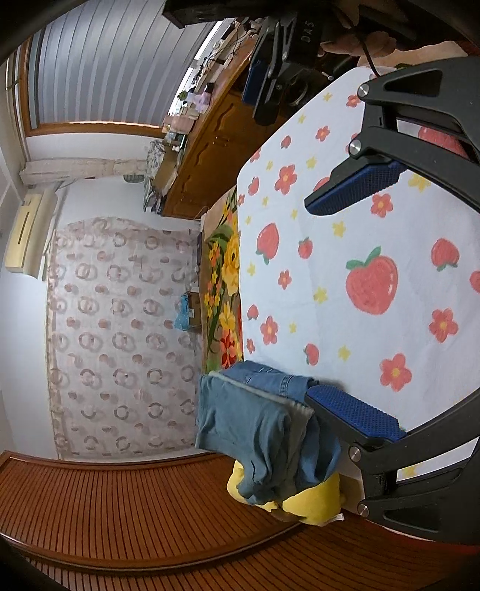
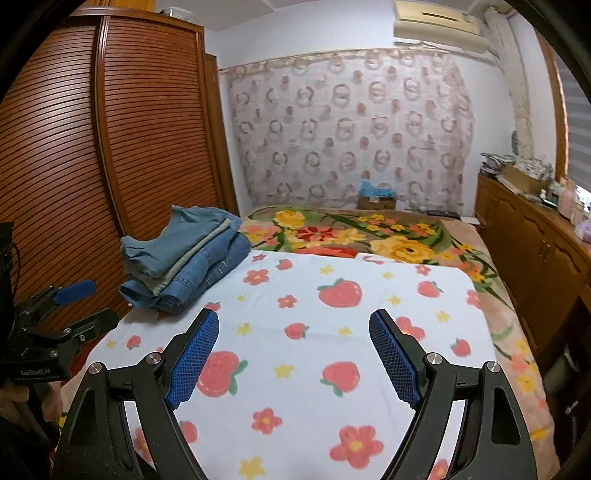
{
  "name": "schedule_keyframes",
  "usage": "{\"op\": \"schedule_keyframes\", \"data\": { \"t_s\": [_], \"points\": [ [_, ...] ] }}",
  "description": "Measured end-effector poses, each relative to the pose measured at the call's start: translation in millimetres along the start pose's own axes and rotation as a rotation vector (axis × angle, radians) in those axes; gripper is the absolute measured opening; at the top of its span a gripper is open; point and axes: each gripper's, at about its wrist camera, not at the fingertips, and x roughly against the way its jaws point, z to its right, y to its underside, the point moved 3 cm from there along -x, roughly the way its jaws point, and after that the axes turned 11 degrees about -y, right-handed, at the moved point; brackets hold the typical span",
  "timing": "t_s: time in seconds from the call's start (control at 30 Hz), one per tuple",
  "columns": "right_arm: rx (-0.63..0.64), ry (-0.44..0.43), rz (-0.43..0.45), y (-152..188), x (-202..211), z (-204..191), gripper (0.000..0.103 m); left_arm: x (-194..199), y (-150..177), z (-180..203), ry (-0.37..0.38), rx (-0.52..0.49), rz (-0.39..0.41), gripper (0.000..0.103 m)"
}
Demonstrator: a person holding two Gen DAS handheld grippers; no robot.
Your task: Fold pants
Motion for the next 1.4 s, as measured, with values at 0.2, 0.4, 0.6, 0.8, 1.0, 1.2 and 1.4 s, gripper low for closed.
{"op": "schedule_keyframes", "data": {
  "t_s": [0.2, 0.4, 0.6, 0.8, 1.0, 1.2, 1.4],
  "points": [
    [-0.023, 0.049, 0.014, 6, 17, -13, 0.085, 8, 1, 6, 0.003, -0.002, 0.002, 0.094],
    [-0.030, 0.080, 0.049, 5, 30, -29, 0.085, 20, -3, 7, 0.006, 0.008, 0.022, 0.094],
    [-0.027, 0.085, 0.069, 14, 39, -33, 0.085, 27, -6, 5, 0.004, 0.011, 0.029, 0.094],
    [-0.023, 0.085, 0.088, 17, 46, -31, 0.085, 39, -15, 2, 0.001, 0.010, 0.048, 0.094],
    [-0.012, 0.091, 0.109, 19, 54, -31, 0.085, 48, -23, -1, -0.001, 0.016, 0.067, 0.094],
    [-0.006, 0.099, 0.127, 23, 58, -30, 0.085, 57, -25, -6, -0.009, 0.027, 0.086, 0.094],
    [-0.009, 0.100, 0.127, 26, 56, -27, 0.085, 58, -25, -7, -0.010, 0.029, 0.086, 0.094]
  ]
}}
